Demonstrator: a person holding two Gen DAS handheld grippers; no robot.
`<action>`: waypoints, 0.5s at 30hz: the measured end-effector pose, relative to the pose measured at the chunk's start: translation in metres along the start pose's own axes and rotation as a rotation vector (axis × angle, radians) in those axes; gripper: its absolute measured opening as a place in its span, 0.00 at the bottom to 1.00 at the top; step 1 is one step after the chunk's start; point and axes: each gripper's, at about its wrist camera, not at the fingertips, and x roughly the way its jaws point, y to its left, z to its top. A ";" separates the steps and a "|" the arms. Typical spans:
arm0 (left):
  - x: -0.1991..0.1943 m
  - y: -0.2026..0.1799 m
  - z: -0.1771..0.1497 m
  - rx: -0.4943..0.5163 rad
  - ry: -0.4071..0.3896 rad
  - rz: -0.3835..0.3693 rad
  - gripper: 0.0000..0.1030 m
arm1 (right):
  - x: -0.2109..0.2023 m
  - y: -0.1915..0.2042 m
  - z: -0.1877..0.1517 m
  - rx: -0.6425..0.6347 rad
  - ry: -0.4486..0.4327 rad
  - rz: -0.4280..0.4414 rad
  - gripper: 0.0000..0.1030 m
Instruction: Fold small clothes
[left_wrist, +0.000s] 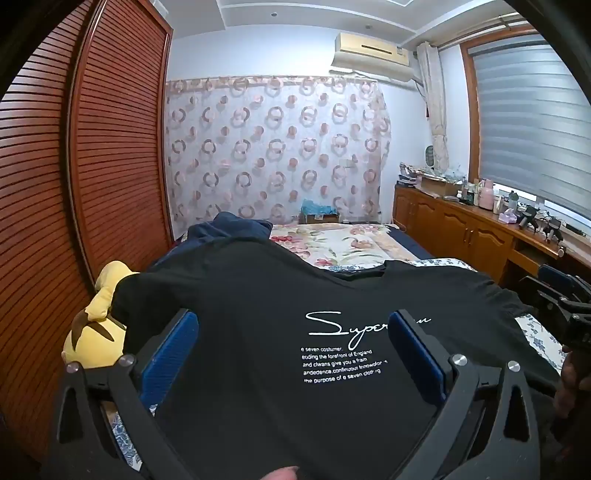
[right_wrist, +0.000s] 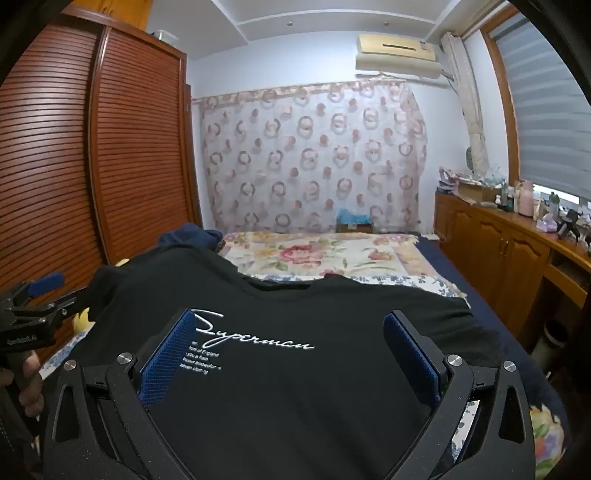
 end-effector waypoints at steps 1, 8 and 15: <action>0.001 -0.001 0.000 0.019 0.012 0.008 1.00 | 0.000 0.000 0.000 0.000 -0.002 0.001 1.00; 0.000 -0.001 0.000 0.015 0.000 0.006 1.00 | 0.000 0.000 0.000 0.001 0.002 0.000 1.00; -0.001 0.001 0.000 0.015 -0.004 0.008 1.00 | 0.000 0.000 0.000 0.001 0.001 -0.001 1.00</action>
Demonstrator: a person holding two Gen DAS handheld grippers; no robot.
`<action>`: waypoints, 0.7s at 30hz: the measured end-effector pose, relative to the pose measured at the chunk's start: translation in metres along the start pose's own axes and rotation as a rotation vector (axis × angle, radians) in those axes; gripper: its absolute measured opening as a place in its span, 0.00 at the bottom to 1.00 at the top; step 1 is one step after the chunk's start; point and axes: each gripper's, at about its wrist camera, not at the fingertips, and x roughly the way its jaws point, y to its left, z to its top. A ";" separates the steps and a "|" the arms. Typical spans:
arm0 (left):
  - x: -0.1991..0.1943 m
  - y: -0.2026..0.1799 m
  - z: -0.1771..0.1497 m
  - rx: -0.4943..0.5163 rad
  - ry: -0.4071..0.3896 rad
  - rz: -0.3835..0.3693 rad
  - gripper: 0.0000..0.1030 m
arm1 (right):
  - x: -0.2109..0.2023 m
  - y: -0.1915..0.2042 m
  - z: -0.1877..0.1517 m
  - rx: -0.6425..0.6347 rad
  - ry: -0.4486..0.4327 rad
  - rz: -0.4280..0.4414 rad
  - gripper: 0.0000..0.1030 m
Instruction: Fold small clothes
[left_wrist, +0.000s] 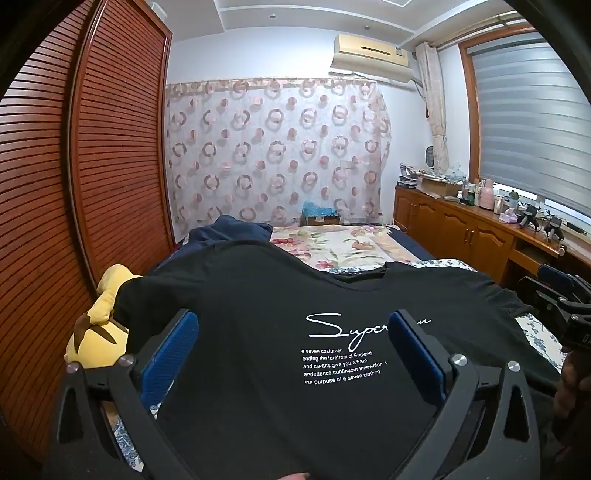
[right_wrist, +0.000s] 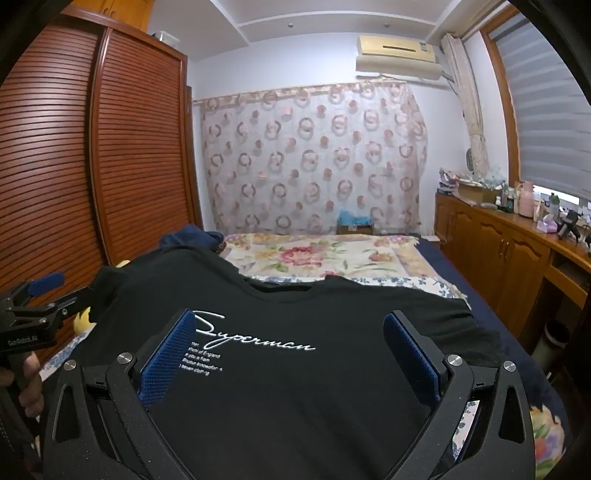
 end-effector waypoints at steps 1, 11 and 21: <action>0.000 0.000 0.000 0.001 -0.001 0.001 1.00 | 0.000 0.000 0.000 0.000 0.000 0.000 1.00; -0.003 -0.004 0.001 0.004 -0.004 0.003 1.00 | 0.000 -0.001 0.000 0.000 -0.002 0.000 1.00; -0.005 -0.004 0.005 0.003 -0.001 0.004 1.00 | 0.000 -0.001 0.000 0.001 -0.002 0.001 1.00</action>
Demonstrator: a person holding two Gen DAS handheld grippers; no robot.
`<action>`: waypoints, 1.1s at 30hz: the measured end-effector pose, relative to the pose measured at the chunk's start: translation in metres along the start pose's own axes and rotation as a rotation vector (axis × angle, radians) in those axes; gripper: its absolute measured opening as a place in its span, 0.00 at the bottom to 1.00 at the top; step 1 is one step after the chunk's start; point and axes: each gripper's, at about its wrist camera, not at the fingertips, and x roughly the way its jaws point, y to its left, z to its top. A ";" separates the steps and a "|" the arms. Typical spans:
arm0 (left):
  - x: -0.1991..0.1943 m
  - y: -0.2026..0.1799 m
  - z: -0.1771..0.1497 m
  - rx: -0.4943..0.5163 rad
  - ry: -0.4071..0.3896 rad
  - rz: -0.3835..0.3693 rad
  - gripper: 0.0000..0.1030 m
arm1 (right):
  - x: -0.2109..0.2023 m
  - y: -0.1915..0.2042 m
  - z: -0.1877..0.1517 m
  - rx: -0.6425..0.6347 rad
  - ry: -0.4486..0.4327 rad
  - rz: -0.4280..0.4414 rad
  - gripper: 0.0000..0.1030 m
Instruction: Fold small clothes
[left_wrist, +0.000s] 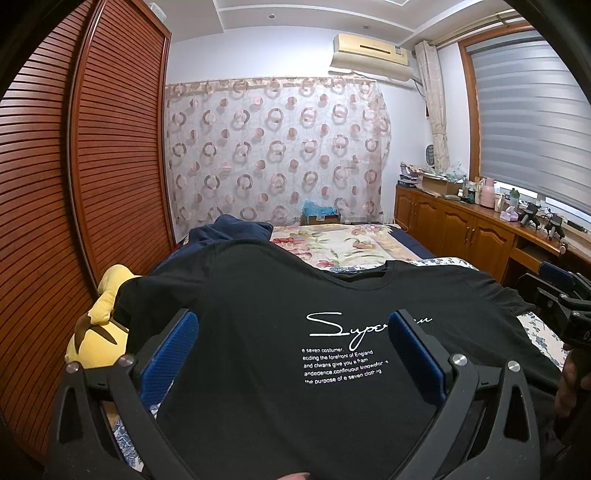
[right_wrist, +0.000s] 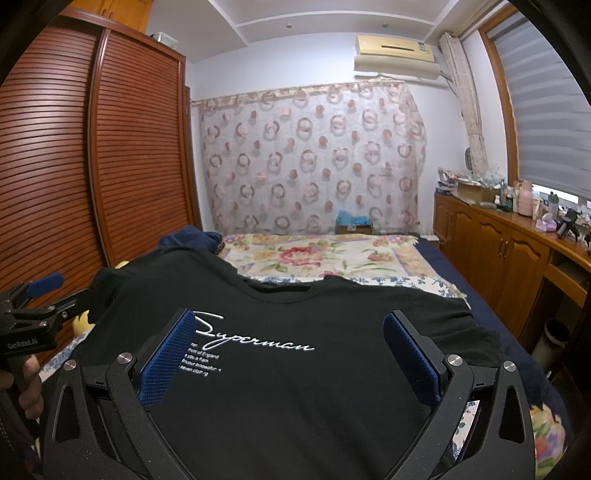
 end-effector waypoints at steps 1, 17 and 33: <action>0.000 0.000 -0.001 0.001 -0.001 0.001 1.00 | 0.000 0.000 0.000 0.000 0.000 0.001 1.00; 0.002 0.000 -0.002 0.003 -0.002 0.001 1.00 | 0.000 -0.001 0.000 0.000 -0.001 0.001 1.00; 0.000 0.000 0.002 0.005 -0.004 0.003 1.00 | 0.001 -0.001 -0.001 0.001 -0.001 0.001 1.00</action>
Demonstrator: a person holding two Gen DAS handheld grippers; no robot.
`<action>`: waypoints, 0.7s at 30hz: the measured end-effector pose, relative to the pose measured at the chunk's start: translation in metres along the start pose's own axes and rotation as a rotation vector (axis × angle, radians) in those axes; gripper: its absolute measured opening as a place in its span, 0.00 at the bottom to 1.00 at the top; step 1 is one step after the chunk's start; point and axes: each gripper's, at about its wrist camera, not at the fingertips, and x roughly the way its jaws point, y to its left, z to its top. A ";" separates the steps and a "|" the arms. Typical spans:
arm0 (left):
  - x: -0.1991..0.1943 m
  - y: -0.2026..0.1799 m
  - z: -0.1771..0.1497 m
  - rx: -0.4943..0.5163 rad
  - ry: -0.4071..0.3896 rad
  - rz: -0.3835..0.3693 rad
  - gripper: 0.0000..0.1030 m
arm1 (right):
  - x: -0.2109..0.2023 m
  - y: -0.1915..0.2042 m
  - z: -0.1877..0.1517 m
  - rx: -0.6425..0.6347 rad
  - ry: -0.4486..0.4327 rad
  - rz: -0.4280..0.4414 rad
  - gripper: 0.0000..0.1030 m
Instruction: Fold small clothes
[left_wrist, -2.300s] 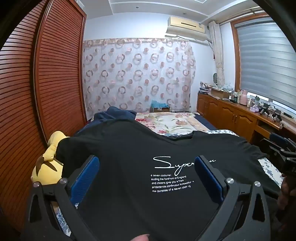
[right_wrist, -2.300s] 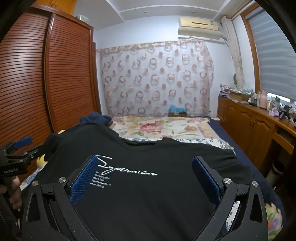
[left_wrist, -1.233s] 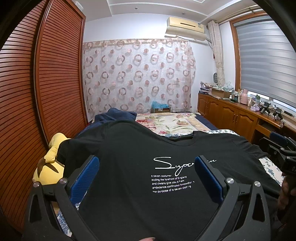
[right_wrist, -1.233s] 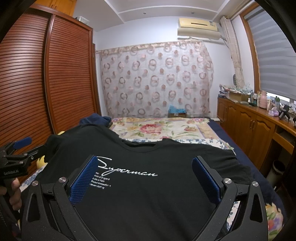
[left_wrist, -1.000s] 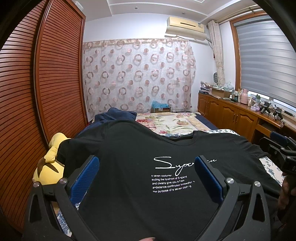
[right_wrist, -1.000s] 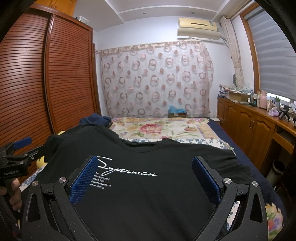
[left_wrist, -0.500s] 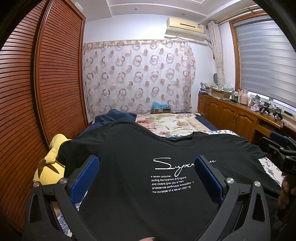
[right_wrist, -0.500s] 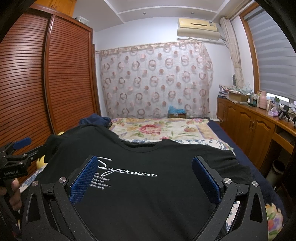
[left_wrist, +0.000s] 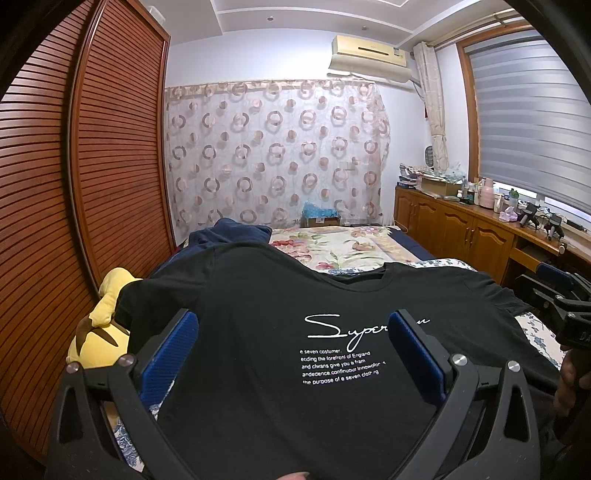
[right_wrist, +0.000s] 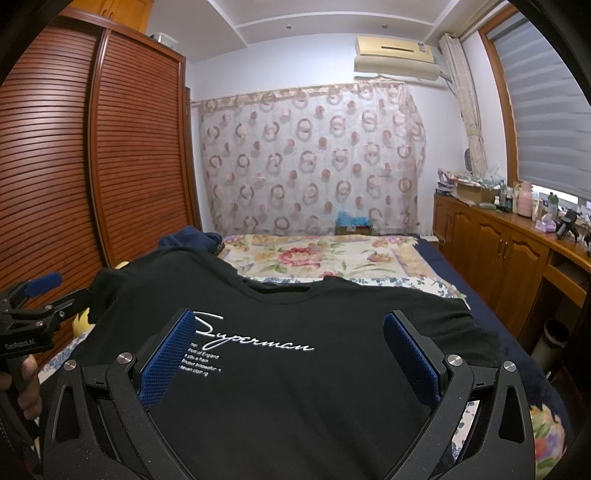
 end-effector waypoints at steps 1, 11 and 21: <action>0.000 0.000 -0.001 0.000 0.000 0.000 1.00 | 0.000 0.000 0.000 0.000 -0.001 0.000 1.00; -0.001 0.000 0.001 0.001 -0.002 0.000 1.00 | 0.000 0.000 0.000 -0.001 -0.001 0.000 1.00; -0.001 -0.002 0.002 0.002 -0.002 0.000 1.00 | -0.001 0.001 0.000 -0.001 -0.002 0.001 1.00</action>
